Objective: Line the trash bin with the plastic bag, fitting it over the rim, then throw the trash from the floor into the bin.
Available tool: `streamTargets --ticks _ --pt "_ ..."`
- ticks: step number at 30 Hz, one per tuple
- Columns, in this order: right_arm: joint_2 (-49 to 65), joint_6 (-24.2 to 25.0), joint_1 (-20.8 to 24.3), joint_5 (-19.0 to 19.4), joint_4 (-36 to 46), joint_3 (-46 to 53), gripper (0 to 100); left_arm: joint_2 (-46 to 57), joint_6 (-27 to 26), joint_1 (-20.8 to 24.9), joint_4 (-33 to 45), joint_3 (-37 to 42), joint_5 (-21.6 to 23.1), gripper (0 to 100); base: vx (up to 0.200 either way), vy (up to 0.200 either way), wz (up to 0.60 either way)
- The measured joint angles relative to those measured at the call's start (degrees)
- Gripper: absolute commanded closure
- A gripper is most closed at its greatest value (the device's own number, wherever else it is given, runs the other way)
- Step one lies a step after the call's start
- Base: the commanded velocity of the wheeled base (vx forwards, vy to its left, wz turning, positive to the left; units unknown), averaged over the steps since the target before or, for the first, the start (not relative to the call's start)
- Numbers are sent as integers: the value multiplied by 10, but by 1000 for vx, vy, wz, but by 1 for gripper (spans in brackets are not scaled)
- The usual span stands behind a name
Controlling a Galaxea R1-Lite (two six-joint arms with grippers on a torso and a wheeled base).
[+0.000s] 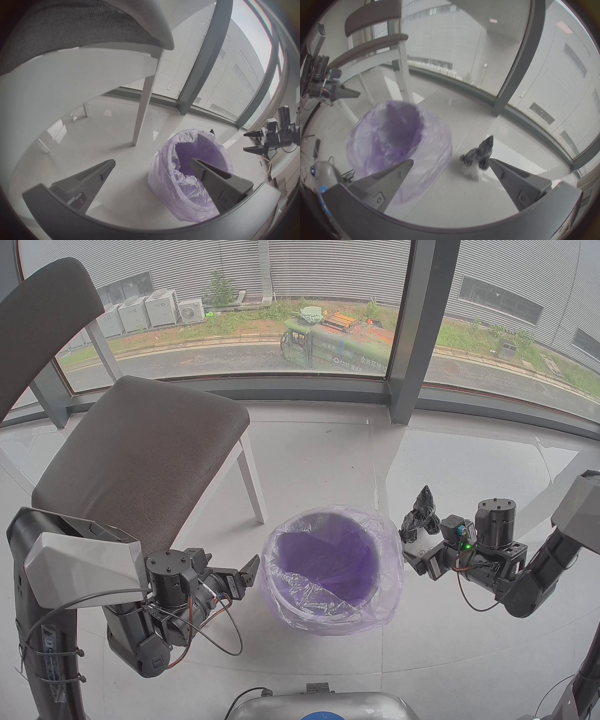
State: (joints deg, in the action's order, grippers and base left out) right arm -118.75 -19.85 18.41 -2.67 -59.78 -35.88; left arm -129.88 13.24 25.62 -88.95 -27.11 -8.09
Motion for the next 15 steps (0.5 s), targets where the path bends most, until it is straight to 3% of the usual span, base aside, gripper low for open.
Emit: streamTargets --ticks 5,15 --pt "-79 1 -6 -7 -93 -28 0 17 -2 3 0 11 -39 0 0 0 0" --pt "-214 6 -10 -18 -101 -129 0 53 -5 14 0 40 -84 0 0 0 0"
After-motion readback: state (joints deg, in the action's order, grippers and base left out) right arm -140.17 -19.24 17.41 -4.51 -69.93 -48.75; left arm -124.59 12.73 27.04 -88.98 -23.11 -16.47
